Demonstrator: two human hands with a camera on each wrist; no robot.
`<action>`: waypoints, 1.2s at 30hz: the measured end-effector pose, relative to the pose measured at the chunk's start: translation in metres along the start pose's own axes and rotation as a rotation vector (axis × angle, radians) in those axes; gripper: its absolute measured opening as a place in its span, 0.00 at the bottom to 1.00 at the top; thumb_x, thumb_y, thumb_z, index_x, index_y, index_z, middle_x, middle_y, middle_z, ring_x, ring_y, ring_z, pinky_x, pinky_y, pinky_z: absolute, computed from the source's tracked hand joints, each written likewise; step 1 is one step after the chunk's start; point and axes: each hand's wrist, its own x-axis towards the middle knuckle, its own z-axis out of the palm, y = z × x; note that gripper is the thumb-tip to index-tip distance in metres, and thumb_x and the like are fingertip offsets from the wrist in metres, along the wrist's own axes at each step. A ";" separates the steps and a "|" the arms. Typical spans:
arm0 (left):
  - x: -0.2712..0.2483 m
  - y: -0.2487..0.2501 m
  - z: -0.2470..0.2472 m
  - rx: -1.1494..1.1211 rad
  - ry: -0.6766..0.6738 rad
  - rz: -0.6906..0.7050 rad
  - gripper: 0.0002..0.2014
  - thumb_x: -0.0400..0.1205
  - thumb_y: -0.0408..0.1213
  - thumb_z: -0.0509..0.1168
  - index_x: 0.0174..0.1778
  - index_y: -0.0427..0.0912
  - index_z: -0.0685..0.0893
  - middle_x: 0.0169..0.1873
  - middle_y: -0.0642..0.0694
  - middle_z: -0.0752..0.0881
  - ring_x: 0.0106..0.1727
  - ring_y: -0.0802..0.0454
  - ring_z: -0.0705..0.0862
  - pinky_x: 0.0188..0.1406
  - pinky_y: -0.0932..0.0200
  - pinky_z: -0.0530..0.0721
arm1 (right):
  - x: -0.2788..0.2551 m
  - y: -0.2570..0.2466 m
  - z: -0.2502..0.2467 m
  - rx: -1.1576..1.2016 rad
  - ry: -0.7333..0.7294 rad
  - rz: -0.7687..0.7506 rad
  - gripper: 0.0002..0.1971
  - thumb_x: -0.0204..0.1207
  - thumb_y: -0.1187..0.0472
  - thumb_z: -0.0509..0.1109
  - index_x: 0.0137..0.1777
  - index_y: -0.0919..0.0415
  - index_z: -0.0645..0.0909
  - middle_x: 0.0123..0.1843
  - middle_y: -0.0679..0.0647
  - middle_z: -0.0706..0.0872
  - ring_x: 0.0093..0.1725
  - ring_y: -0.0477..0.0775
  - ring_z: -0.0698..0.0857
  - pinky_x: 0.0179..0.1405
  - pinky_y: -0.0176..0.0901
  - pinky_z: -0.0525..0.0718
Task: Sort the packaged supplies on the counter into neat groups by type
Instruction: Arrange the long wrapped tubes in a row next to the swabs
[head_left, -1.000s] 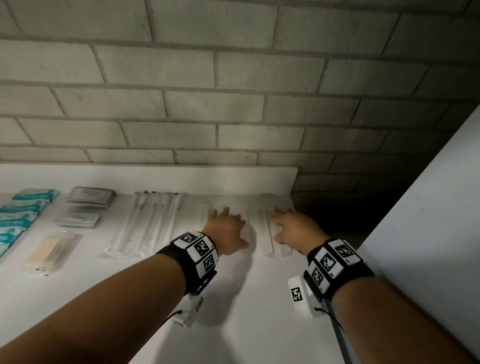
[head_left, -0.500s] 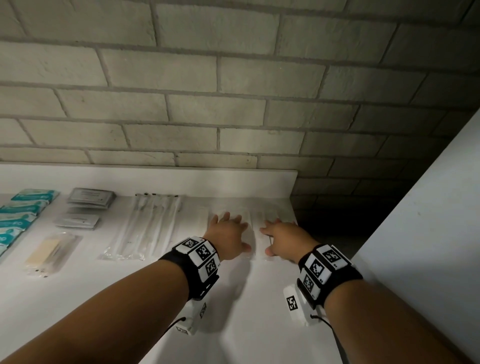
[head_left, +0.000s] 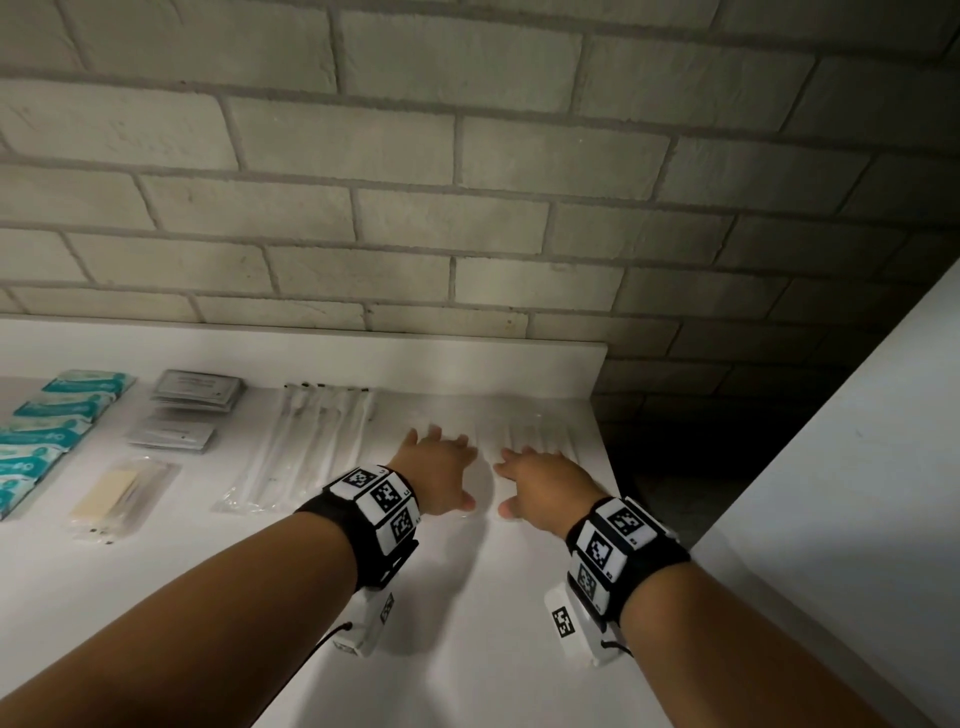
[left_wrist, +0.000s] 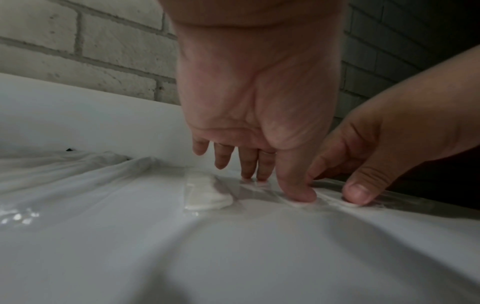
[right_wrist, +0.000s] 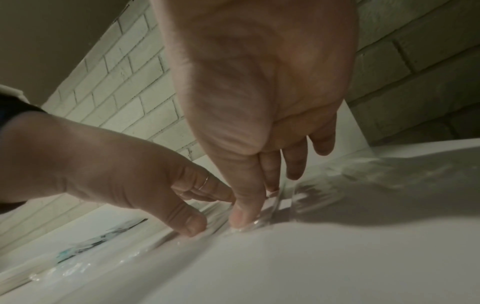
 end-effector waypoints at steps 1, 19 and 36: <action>0.000 0.000 0.000 -0.008 -0.001 0.001 0.37 0.80 0.53 0.64 0.83 0.47 0.60 0.84 0.49 0.59 0.85 0.39 0.50 0.81 0.37 0.48 | 0.000 0.000 0.000 0.007 0.000 0.001 0.32 0.81 0.52 0.66 0.83 0.53 0.60 0.87 0.49 0.55 0.84 0.55 0.57 0.83 0.59 0.52; -0.018 -0.063 0.002 0.008 -0.045 -0.069 0.40 0.80 0.55 0.64 0.85 0.53 0.51 0.85 0.54 0.50 0.85 0.39 0.38 0.79 0.37 0.33 | 0.005 -0.027 0.001 -0.048 0.057 -0.049 0.30 0.83 0.46 0.60 0.83 0.50 0.58 0.86 0.46 0.56 0.86 0.55 0.50 0.82 0.68 0.45; -0.015 -0.044 0.002 0.002 -0.042 -0.055 0.39 0.81 0.54 0.64 0.85 0.52 0.52 0.85 0.53 0.49 0.85 0.39 0.38 0.79 0.35 0.33 | 0.003 -0.031 0.003 -0.058 0.013 -0.038 0.30 0.82 0.46 0.61 0.83 0.48 0.60 0.86 0.45 0.56 0.85 0.55 0.52 0.81 0.69 0.46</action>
